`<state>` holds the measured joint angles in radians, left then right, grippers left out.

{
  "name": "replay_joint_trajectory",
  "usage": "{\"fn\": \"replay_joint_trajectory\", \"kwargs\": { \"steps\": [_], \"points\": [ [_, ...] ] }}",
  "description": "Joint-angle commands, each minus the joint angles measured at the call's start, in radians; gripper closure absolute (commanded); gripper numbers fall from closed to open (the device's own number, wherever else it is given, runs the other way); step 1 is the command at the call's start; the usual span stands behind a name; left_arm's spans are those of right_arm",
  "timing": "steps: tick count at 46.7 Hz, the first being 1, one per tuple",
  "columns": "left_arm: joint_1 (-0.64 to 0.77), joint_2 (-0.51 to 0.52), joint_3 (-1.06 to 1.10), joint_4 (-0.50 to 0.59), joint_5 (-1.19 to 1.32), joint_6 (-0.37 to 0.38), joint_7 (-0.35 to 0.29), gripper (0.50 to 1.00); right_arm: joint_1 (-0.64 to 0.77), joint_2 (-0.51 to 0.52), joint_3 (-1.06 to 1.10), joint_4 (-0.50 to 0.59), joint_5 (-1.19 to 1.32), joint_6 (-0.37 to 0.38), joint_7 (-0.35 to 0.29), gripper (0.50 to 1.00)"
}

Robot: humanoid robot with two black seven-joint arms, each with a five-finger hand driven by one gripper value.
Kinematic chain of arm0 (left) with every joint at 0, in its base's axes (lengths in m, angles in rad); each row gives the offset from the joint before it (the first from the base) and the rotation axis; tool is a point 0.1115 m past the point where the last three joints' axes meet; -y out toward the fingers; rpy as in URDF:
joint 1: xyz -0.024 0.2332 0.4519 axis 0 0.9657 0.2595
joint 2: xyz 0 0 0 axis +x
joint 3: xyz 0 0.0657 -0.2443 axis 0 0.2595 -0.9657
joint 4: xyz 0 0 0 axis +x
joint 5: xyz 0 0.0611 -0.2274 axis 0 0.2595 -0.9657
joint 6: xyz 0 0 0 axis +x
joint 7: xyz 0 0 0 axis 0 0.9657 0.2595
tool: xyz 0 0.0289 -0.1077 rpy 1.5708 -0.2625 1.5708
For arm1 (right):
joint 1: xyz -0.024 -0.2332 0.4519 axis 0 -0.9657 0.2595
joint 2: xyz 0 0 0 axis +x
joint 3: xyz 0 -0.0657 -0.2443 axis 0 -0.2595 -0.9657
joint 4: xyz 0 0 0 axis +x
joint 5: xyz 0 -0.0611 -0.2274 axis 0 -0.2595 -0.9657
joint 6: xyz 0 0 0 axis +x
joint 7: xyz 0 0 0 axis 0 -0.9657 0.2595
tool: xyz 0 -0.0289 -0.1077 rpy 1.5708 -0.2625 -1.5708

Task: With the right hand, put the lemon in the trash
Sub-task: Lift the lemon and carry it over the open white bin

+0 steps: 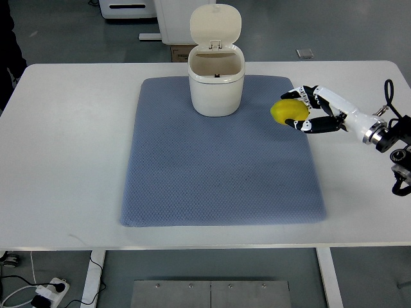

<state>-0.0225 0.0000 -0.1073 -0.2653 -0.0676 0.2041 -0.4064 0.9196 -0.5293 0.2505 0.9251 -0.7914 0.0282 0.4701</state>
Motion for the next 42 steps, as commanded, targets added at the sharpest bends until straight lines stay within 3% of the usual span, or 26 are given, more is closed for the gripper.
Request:
{"fn": "replay_joint_trajectory", "kwargs": {
  "steps": [1,26,42],
  "points": [
    [-0.001,0.0,0.0,0.0,0.0,0.0,0.0,0.5,0.039,0.002,0.001,0.0,0.0,-0.002,-0.042,1.0],
    [-0.001,0.0,0.0,0.0,0.0,0.0,0.0,0.5,0.277,0.087,-0.008,-0.008,0.009,-0.056,-0.318,1.0],
    [-0.001,0.0,0.0,0.0,0.0,0.0,0.0,0.5,0.415,0.186,-0.102,-0.028,0.008,-0.108,-0.404,1.0]
  ]
}}
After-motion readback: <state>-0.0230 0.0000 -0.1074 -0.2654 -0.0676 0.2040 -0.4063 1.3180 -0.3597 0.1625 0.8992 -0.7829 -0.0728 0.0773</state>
